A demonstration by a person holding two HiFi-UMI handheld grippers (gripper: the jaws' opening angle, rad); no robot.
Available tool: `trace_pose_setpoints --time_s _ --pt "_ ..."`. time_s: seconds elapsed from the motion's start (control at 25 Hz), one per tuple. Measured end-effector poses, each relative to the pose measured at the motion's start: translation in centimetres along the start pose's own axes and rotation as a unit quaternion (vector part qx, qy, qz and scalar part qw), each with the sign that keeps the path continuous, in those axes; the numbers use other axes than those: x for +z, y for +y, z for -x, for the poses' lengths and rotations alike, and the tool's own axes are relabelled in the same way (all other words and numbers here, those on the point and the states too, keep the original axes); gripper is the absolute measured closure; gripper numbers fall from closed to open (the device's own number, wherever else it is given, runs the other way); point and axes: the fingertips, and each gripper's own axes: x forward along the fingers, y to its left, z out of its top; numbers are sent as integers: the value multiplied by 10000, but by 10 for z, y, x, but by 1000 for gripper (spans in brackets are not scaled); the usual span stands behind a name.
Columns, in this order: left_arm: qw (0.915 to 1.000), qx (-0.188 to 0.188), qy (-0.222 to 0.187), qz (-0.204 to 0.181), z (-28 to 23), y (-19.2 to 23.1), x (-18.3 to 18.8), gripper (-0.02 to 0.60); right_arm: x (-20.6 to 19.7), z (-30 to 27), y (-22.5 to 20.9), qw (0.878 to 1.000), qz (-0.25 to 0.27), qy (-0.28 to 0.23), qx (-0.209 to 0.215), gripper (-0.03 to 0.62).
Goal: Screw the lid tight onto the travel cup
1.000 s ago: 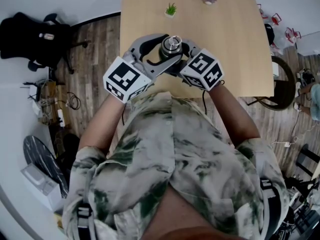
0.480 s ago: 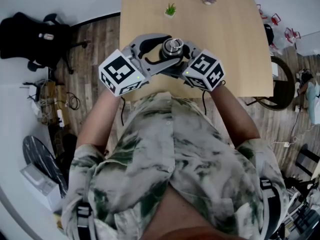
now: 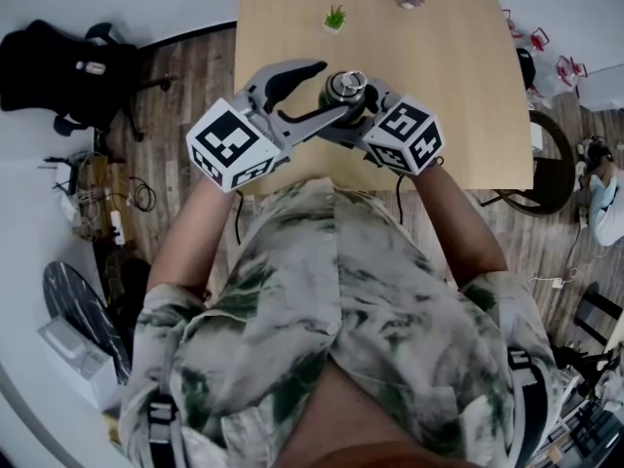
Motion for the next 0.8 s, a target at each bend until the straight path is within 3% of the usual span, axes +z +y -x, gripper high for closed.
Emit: trace_pose_setpoints --time_s 0.36,0.6,0.8 --pt "9972 461 -419 408 23 22 13 319 -3 3 -6 9999 -44 40 -93 189" --pt "9948 947 -8 362 36 38 -11 346 -6 9 -9 9998 -54 25 -165 191" --pt "9857 1541 356 590 48 52 -39 455 -6 15 -9 9997 -65 0 -227 189"
